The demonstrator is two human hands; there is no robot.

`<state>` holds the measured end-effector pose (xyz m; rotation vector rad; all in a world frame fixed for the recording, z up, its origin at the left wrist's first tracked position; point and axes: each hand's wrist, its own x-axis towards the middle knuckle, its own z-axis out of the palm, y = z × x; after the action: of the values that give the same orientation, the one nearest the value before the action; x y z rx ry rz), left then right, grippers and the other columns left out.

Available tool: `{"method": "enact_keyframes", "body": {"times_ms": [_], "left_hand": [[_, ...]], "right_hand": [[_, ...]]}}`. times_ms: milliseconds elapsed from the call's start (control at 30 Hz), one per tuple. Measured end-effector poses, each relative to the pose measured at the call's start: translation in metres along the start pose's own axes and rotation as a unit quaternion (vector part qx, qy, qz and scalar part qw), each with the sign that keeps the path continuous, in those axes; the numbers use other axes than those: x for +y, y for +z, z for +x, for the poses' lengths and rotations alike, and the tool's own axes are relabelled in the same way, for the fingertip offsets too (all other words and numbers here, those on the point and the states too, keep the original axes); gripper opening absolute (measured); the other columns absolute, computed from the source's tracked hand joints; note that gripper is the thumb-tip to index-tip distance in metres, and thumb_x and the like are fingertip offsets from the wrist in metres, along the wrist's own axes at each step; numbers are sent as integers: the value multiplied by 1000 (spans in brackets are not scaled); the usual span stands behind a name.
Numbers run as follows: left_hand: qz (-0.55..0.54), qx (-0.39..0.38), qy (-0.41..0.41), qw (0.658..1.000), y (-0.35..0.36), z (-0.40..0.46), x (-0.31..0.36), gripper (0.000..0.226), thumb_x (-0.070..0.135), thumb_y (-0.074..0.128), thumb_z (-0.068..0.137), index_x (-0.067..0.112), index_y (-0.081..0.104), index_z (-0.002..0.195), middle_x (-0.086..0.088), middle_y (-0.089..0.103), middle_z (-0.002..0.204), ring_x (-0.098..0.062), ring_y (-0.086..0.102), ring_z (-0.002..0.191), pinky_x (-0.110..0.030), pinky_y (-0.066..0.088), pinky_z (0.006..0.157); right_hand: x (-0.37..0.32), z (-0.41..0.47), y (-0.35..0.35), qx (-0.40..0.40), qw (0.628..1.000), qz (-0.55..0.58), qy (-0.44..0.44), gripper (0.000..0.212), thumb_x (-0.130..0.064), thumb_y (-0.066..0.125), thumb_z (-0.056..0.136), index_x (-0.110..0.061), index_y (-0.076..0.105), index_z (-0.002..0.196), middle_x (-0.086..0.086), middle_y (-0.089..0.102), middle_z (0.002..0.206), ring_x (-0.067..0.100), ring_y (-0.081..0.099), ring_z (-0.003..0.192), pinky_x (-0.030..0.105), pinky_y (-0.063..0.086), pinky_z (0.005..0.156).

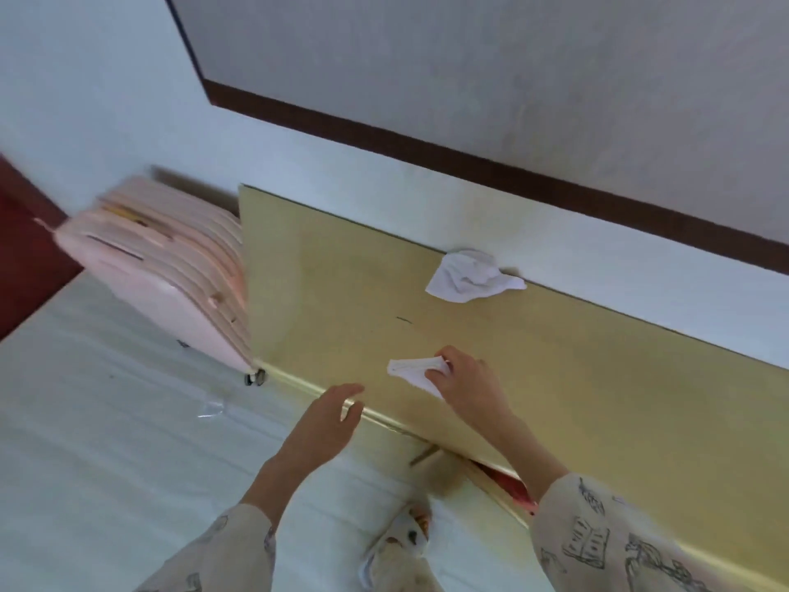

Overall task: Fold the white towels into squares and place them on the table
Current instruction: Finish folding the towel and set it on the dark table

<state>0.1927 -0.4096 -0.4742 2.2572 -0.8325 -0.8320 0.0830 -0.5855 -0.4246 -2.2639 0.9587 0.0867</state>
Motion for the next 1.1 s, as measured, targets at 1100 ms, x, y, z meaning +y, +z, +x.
{"method": "enact_keyframes", "body": {"times_ms": [1100], "left_hand": [[-25, 595, -432, 677, -421, -733, -408, 35, 22, 44, 96, 19, 47, 131, 1, 55, 129, -13, 57, 111, -20, 41, 92]], "right_hand": [[-799, -438, 459, -461, 639, 76, -611, 6, -21, 56, 90, -18, 59, 86, -3, 63, 82, 19, 60, 82, 27, 43, 67]]}}
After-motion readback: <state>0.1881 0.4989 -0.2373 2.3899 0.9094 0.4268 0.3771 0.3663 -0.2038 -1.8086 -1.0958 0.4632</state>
